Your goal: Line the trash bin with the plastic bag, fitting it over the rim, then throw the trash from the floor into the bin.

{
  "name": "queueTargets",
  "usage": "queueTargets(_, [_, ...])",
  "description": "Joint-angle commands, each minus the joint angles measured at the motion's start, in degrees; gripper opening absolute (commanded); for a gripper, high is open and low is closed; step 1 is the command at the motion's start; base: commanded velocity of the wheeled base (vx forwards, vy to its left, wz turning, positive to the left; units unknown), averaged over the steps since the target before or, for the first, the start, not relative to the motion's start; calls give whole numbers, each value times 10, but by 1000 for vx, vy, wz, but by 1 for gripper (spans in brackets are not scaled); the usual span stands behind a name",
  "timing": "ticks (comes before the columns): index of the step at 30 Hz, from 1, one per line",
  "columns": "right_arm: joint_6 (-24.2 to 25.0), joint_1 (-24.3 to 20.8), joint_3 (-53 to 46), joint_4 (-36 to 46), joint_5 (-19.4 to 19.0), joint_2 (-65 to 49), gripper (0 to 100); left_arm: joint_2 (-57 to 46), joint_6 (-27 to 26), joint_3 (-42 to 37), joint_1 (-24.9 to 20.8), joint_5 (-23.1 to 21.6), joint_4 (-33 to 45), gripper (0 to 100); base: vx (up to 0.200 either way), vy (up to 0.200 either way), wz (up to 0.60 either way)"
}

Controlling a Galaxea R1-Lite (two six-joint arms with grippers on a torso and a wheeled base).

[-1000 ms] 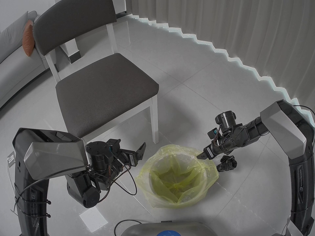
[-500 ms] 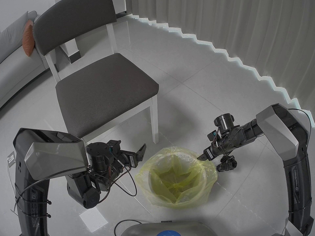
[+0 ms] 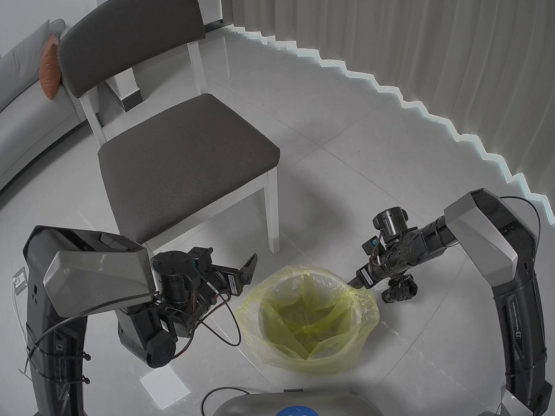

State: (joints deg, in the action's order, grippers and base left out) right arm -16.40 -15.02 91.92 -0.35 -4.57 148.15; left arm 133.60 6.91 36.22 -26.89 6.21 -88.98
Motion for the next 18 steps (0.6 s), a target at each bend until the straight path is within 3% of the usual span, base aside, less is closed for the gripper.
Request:
queueTargets(1, [-1, 3, 4, -1, 2, 4, 100, 1, 0, 0, 0, 0, -8, 100, 0, 0, 0])
queueTargets(18, [-2, 34, -35, 5, 22, -114, 100, 5, 0, 0, 0, 0, -8, 100, 0, 0, 0])
